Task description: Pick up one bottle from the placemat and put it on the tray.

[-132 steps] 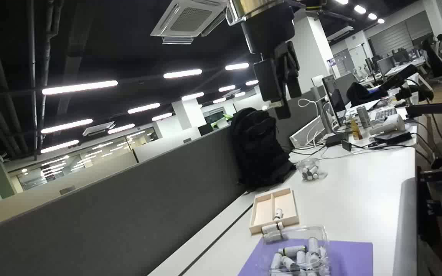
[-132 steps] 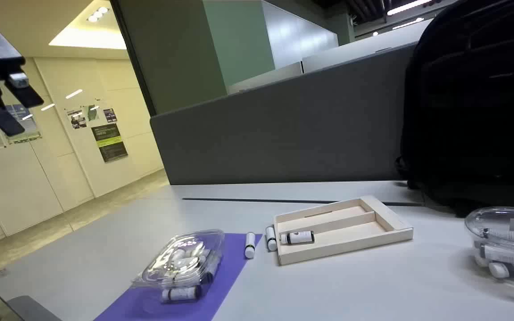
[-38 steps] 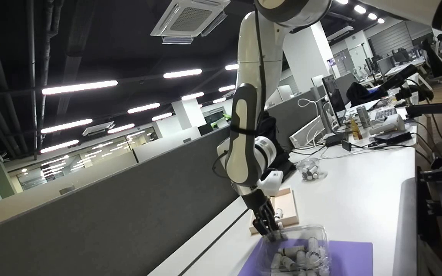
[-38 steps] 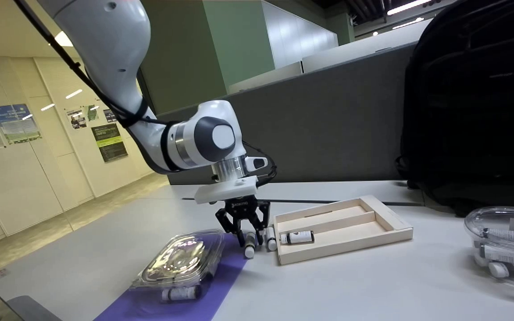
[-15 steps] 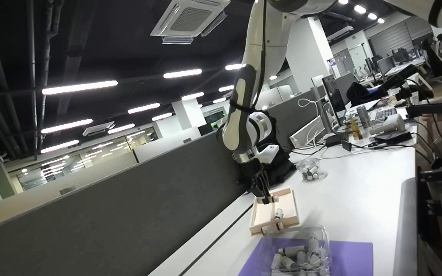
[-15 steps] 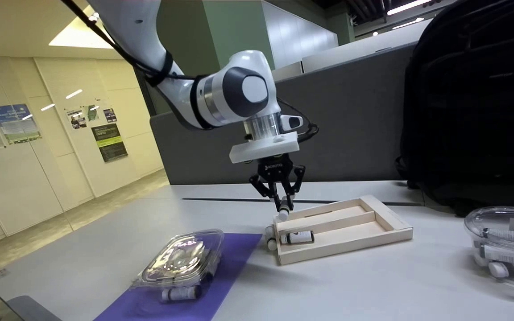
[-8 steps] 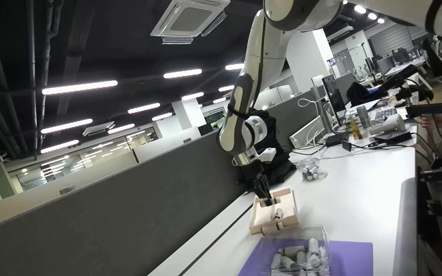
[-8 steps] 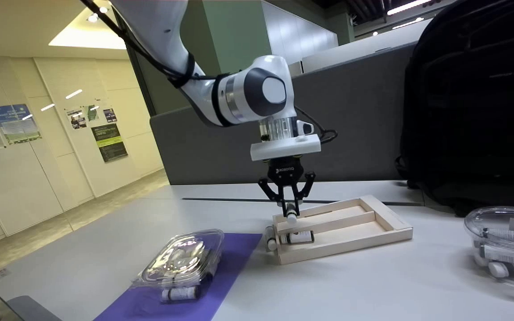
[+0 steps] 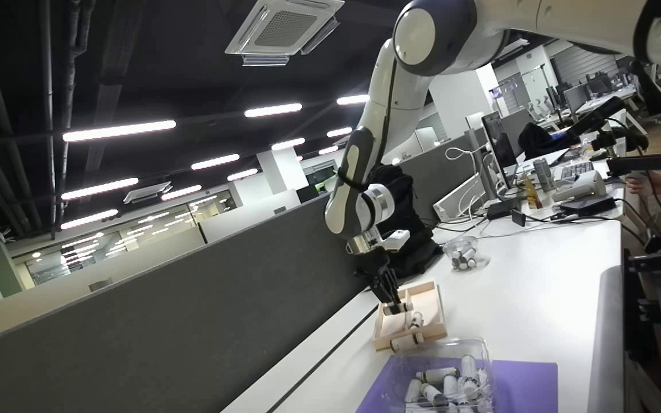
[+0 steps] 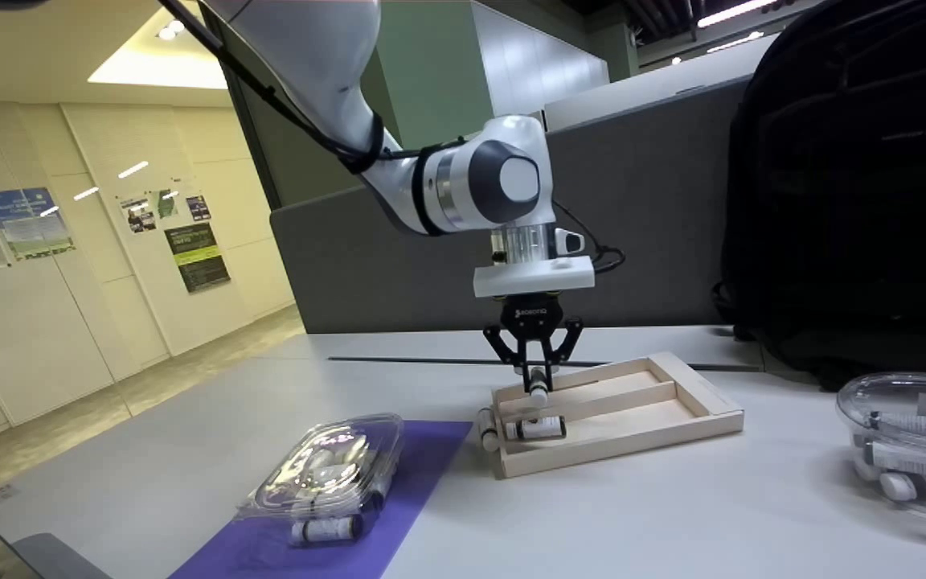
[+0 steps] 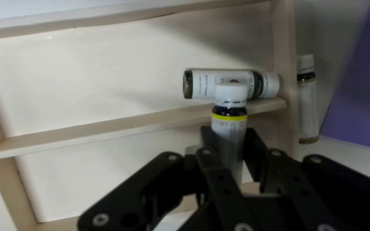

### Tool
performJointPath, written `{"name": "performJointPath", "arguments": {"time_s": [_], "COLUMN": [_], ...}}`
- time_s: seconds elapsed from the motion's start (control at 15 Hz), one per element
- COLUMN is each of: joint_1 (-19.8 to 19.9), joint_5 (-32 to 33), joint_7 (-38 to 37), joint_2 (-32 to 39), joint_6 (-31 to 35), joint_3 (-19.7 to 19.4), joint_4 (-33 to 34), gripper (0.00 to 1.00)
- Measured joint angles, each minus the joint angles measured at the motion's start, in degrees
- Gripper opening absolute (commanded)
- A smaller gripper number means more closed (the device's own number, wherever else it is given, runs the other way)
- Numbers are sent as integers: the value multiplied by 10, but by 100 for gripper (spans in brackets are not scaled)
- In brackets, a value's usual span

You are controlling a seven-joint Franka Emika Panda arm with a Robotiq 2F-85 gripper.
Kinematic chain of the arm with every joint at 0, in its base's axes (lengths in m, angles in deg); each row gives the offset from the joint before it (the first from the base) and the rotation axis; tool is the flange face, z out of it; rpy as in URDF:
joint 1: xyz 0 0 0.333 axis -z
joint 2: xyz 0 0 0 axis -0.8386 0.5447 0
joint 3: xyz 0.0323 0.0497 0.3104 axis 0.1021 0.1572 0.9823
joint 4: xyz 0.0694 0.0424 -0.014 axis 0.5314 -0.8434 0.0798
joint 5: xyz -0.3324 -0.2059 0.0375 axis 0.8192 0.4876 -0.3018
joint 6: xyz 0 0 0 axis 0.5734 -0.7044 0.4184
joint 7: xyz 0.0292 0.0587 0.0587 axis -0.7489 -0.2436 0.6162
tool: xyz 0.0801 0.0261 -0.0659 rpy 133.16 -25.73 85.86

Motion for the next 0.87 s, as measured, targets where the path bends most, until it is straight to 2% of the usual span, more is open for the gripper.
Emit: {"name": "performJointPath", "arguments": {"time_s": [0.4, 0.67, 0.87], "joint_1": [-4, -19, -39], "joint_5": [-6, 0, 7], "joint_7": [-19, -32, -68], "joint_2": [22, 12, -24], "joint_6": [-14, 4, 20], "joint_3": [1, 0, -3], "joint_4": [33, 29, 2], "gripper": [98, 100, 100]}}
